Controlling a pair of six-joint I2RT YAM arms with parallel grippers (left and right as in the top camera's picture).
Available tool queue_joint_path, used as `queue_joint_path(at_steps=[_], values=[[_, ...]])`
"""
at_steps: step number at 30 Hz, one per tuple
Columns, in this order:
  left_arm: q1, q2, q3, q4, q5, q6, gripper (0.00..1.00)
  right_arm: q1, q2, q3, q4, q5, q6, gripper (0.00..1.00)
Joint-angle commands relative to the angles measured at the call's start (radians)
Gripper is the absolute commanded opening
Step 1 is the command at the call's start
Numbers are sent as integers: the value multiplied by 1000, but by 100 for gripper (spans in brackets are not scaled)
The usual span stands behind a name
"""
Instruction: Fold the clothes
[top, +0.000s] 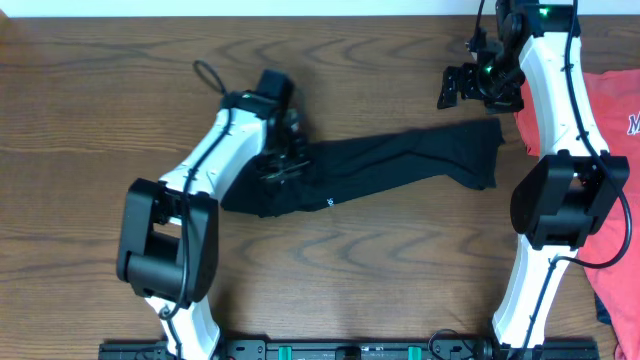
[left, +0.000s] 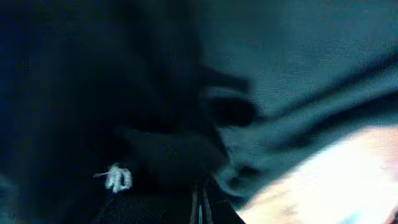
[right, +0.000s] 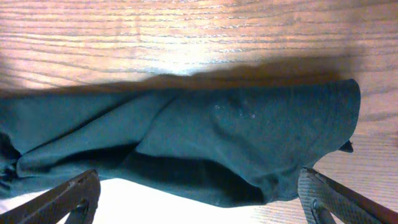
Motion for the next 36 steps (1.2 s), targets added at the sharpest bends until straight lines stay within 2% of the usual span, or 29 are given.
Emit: queue_joint_path(at_steps=[1,12,18,25,27,29,31,32,36], values=[[44,18,-70,19,-22,-11,6,-6,-16,13,-1,-5,-6,99],[48,6,-134,148,-17,0,6,-6,-16,15,-23,-4,14,99],[47,-74,-82,201,55,-1,6,-11,-16,58,-24,-5,7,99],[48,-212,-74,190,58,-9,7,-12,-16,126,-37,-3,7,99],[48,-257,-74,192,58,-9,15,-15,-16,126,-40,7,7,99],[48,-299,-74,190,58,-9,33,-22,-15,124,-40,28,8,99],[52,-334,-74,178,58,-10,61,-35,-15,124,-43,33,7,99],[60,-347,-74,164,58,-17,71,-47,-15,124,-44,33,3,99],[129,-346,-84,101,58,-16,71,-93,-15,124,-58,24,0,99]])
